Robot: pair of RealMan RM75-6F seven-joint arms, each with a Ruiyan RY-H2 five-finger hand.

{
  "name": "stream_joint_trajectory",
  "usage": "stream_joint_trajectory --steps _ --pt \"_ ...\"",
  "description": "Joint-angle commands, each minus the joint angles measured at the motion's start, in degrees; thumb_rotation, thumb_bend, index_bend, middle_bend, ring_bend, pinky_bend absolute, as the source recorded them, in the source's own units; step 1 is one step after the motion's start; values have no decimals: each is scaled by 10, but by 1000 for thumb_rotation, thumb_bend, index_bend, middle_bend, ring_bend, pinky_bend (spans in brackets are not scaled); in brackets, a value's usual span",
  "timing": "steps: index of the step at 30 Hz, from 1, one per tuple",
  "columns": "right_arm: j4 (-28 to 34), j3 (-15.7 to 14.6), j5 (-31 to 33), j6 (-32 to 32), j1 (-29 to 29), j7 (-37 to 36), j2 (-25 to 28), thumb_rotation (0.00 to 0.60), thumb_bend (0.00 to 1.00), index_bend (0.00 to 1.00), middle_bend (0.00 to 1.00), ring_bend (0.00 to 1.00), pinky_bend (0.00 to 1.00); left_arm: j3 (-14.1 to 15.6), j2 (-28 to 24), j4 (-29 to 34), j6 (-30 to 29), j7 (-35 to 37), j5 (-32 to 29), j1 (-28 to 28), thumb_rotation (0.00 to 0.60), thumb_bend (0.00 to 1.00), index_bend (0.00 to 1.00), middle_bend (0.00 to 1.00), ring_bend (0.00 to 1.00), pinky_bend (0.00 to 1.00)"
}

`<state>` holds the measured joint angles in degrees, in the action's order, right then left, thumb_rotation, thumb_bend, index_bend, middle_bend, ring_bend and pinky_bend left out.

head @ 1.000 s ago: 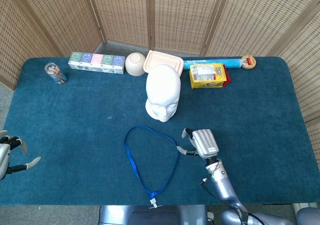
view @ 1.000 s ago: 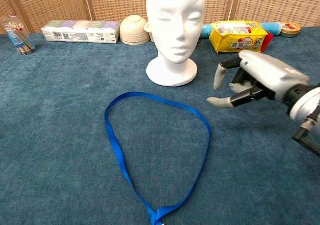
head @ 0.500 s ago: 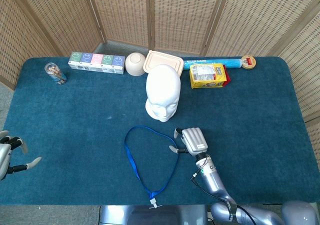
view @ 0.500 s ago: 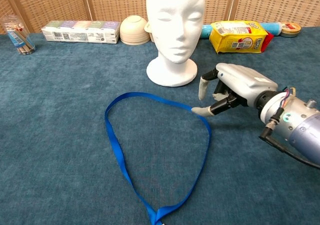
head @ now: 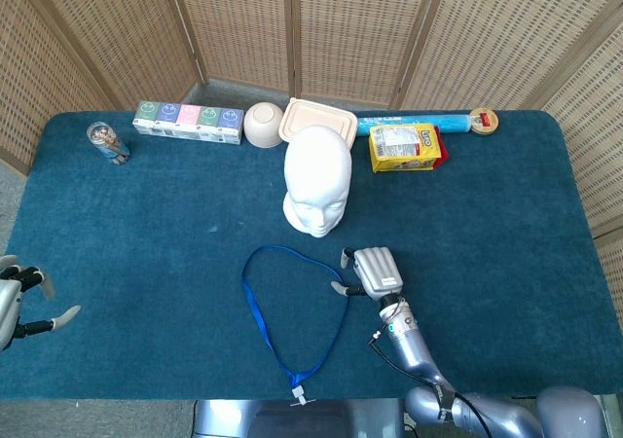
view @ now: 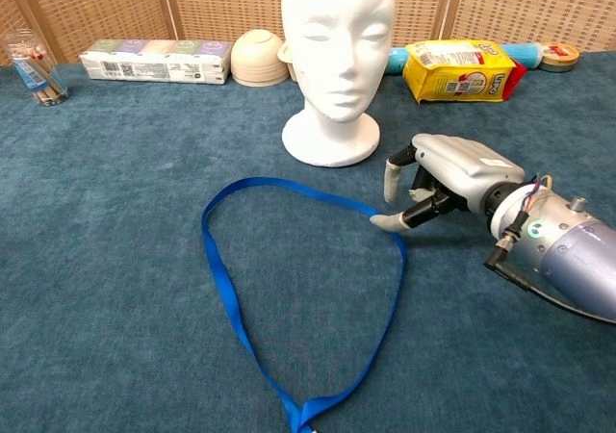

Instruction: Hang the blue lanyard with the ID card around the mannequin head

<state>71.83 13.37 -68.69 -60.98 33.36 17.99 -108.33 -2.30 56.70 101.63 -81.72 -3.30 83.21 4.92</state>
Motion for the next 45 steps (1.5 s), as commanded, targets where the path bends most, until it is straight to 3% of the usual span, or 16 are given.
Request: stream_joint_trajectory --steps 1,29,45 --pt "-1 -1 2 1 2 4 -2 409 262 504 987 1000 1000 0 0 0 1 0 0 0 338 109 597 502 372 158" --pt "-65 -1 16 9 18 11 -26 407 298 550 987 1000 1000 4 4 -10 -1 13 -1 0 343 109 584 502 372 158" --pt "-63 -3 18 12 22 23 -19 407 405 598 987 1000 1000 4 8 -14 0 14 -1 2 338 109 583 502 371 158"
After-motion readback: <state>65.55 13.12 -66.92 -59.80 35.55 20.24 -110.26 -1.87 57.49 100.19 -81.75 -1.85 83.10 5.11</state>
